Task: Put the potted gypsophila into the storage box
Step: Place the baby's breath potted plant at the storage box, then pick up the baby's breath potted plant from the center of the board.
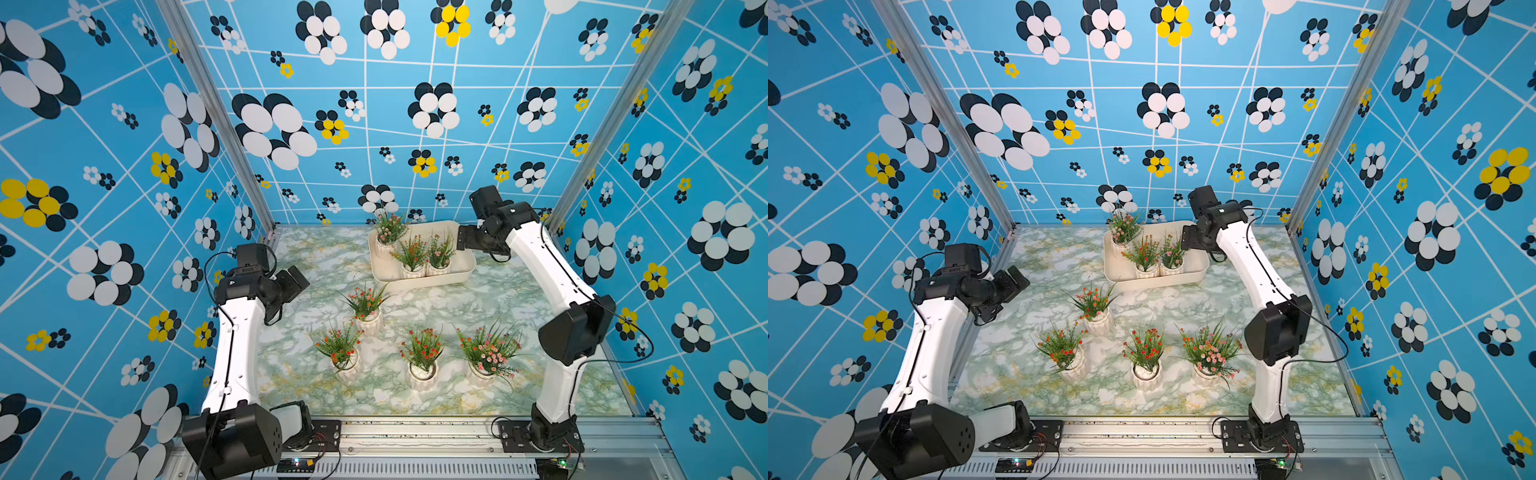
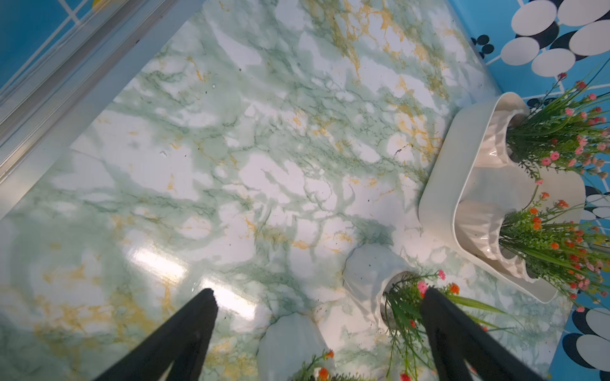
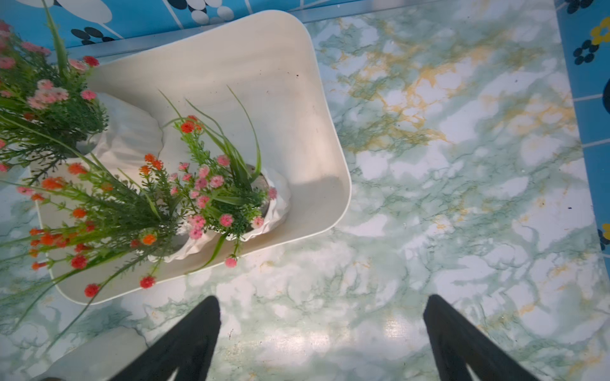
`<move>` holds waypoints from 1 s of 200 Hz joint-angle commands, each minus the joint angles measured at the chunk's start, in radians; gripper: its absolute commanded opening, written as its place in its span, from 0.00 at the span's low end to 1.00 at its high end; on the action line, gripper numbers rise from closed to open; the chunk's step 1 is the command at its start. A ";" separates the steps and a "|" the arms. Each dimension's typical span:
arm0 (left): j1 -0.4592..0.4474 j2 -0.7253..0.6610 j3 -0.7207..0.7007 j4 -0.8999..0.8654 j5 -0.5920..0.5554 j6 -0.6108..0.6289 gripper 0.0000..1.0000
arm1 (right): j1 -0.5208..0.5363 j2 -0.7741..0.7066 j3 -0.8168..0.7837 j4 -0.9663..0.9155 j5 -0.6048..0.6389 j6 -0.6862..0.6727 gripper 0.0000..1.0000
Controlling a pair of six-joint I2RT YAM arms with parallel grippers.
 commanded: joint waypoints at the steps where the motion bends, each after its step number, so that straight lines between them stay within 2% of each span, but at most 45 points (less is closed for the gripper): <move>1: 0.008 -0.037 -0.040 -0.163 0.024 0.057 0.99 | -0.043 -0.089 -0.188 0.090 -0.003 0.018 0.99; 48: 0.007 -0.168 -0.143 -0.322 -0.036 0.109 0.99 | -0.094 -0.260 -0.510 0.209 -0.056 0.020 0.99; 77: 0.007 -0.221 -0.196 -0.417 -0.049 0.149 1.00 | -0.117 -0.288 -0.607 0.211 -0.086 0.002 0.99; 95: -0.012 -0.284 -0.207 -0.429 -0.032 0.130 0.96 | -0.125 -0.295 -0.632 0.203 -0.096 -0.019 0.99; 108: -0.027 -0.292 -0.212 -0.462 -0.064 0.110 0.95 | -0.128 -0.301 -0.646 0.206 -0.099 -0.028 0.99; 140: -0.136 -0.297 -0.280 -0.481 -0.090 0.035 0.95 | -0.131 -0.301 -0.660 0.233 -0.119 -0.019 0.99; 172: -0.276 -0.289 -0.349 -0.430 -0.098 -0.057 0.95 | -0.131 -0.270 -0.653 0.243 -0.147 0.000 0.99; 200: -0.347 -0.262 -0.382 -0.357 -0.096 -0.120 0.95 | -0.131 -0.259 -0.660 0.255 -0.156 0.017 0.99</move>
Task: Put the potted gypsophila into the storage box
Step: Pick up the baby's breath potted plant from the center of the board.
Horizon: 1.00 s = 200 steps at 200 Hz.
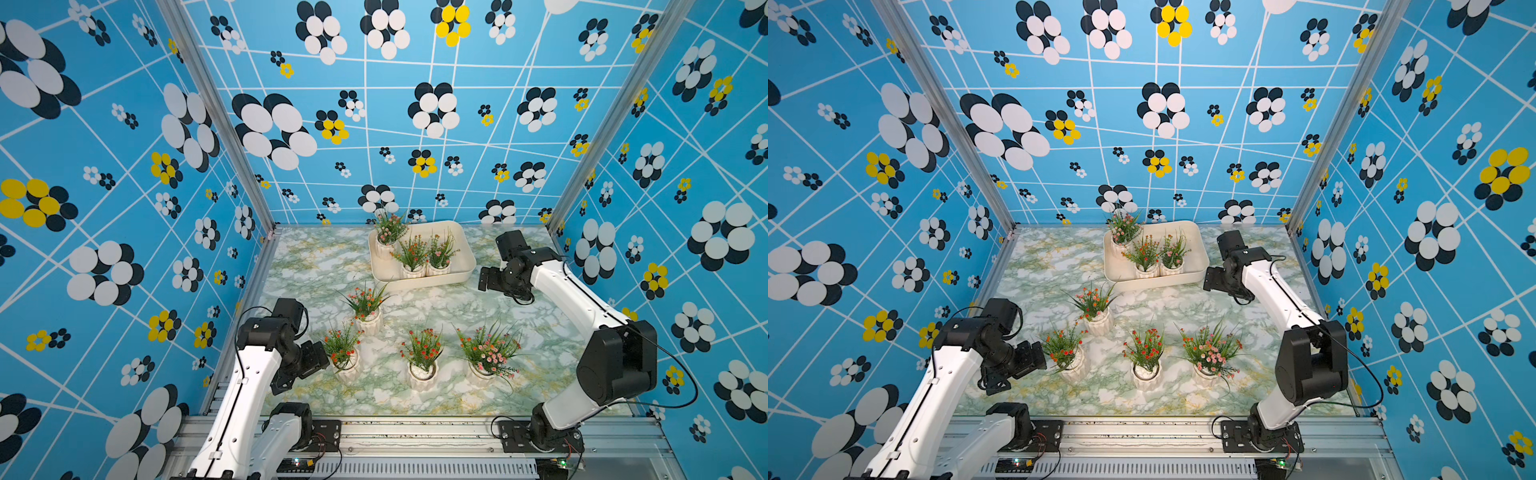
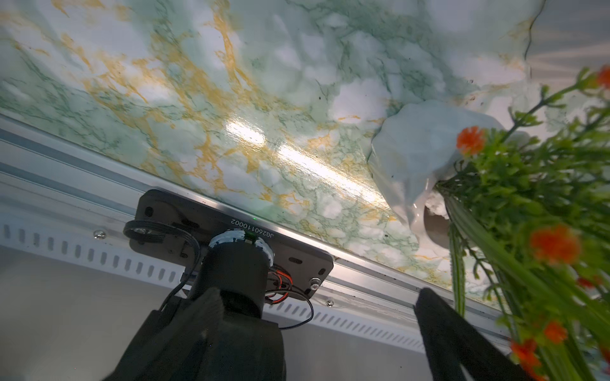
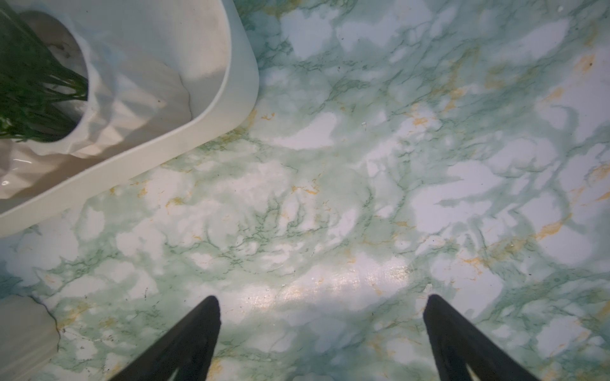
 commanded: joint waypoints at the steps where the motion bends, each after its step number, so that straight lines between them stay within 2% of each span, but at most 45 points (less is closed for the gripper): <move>1: -0.045 0.020 -0.026 0.054 -0.020 -0.086 0.95 | -0.006 0.015 -0.010 0.018 -0.024 0.020 0.99; 70: -0.076 0.058 -0.048 0.136 -0.063 -0.167 0.93 | -0.006 0.019 -0.036 0.030 -0.013 0.027 0.99; 109: -0.112 0.080 -0.079 0.211 -0.037 -0.231 0.92 | -0.006 0.026 -0.047 0.032 -0.015 0.024 0.99; 200: -0.214 0.128 -0.102 0.284 -0.057 -0.306 0.81 | -0.010 0.032 -0.068 0.037 -0.007 0.006 0.99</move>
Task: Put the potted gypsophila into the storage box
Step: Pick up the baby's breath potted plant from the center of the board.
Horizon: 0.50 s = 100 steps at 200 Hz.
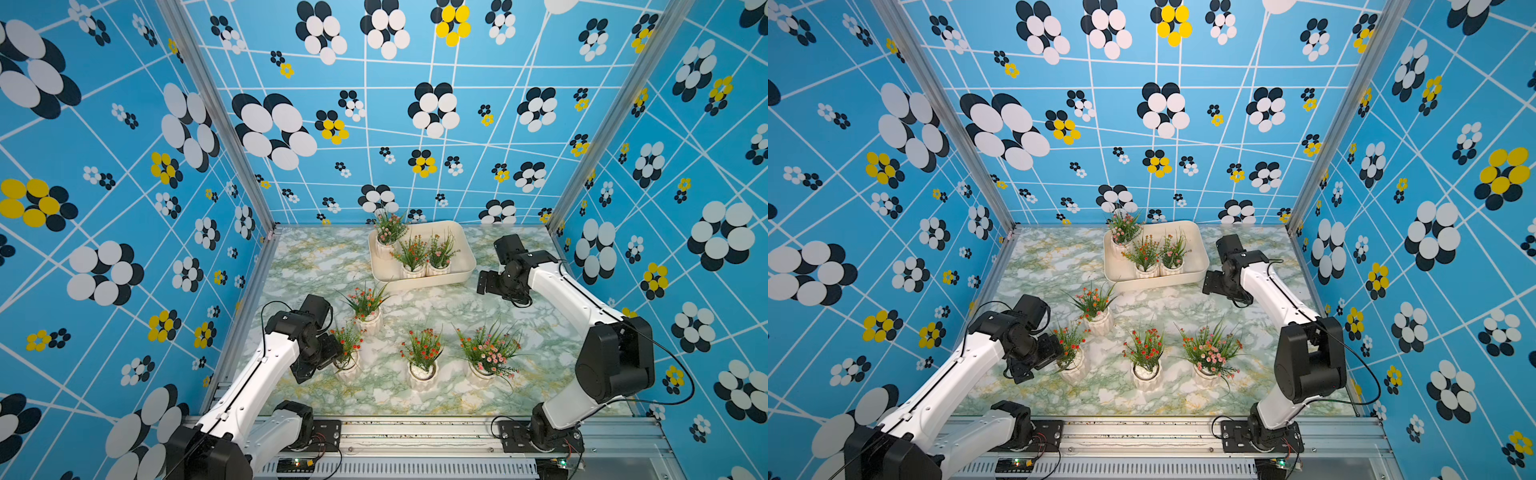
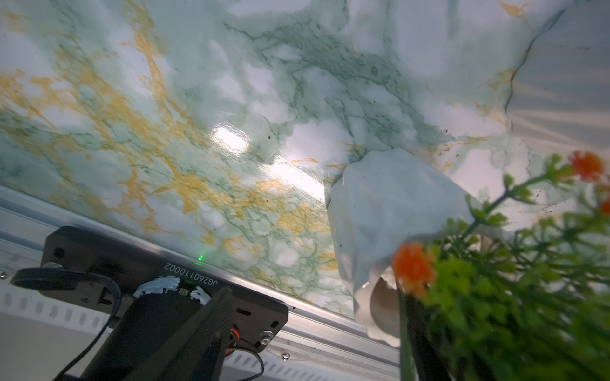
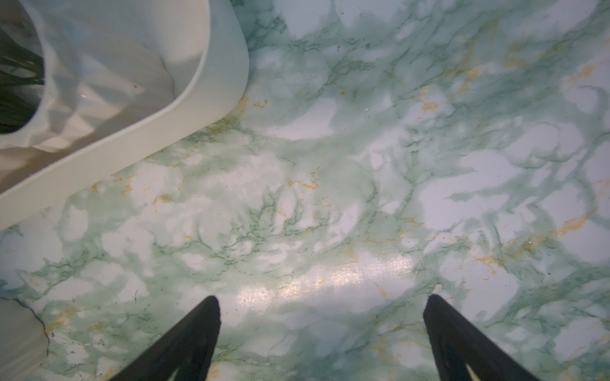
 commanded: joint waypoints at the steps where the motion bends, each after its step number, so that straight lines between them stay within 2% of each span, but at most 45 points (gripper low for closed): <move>1: -0.024 0.011 -0.021 0.029 -0.020 -0.032 0.80 | -0.008 0.018 -0.021 0.006 -0.002 -0.004 0.99; 17: -0.040 0.012 -0.031 0.037 -0.025 -0.044 0.75 | -0.008 0.016 -0.025 0.006 -0.002 -0.006 0.99; 68: -0.069 0.014 -0.063 0.073 -0.023 -0.077 0.70 | -0.017 0.007 -0.032 0.008 -0.004 -0.013 0.99; 100: -0.074 0.019 -0.065 0.093 -0.024 -0.085 0.63 | -0.017 0.007 -0.027 0.006 -0.010 -0.014 0.99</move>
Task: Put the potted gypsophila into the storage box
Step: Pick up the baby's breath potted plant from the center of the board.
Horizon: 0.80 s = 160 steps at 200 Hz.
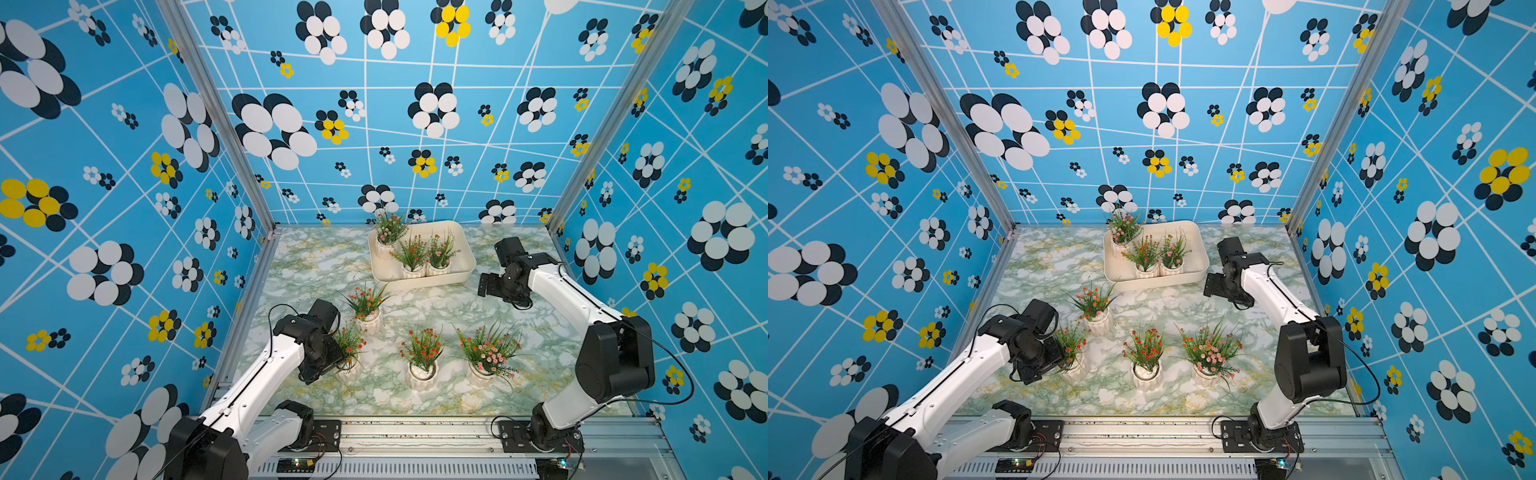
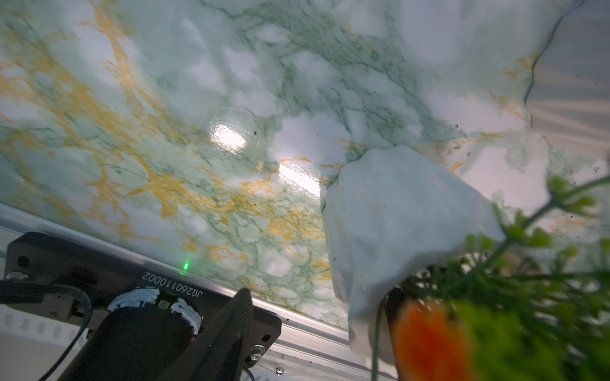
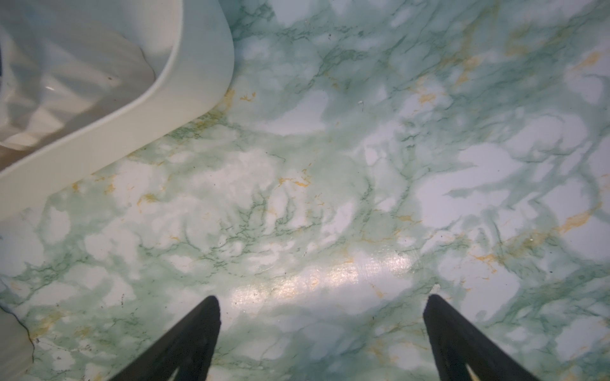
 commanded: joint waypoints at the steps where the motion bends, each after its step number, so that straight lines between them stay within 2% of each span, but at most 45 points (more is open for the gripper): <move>1: -0.010 0.012 -0.012 0.025 -0.012 -0.019 0.63 | -0.006 0.006 -0.002 -0.007 -0.010 -0.011 0.99; 64: -0.014 0.065 0.001 0.063 -0.012 -0.009 0.54 | -0.012 0.000 -0.012 0.023 -0.100 -0.037 0.99; 119: -0.021 0.107 0.015 0.090 -0.011 -0.005 0.44 | -0.017 0.003 -0.013 0.015 -0.104 -0.047 0.99; 122: -0.021 0.108 0.015 0.092 -0.011 -0.006 0.40 | -0.017 0.003 -0.013 0.015 -0.105 -0.047 0.99; 160: -0.030 0.127 0.012 0.112 -0.005 -0.010 0.25 | -0.019 0.011 -0.006 0.012 -0.121 -0.048 0.99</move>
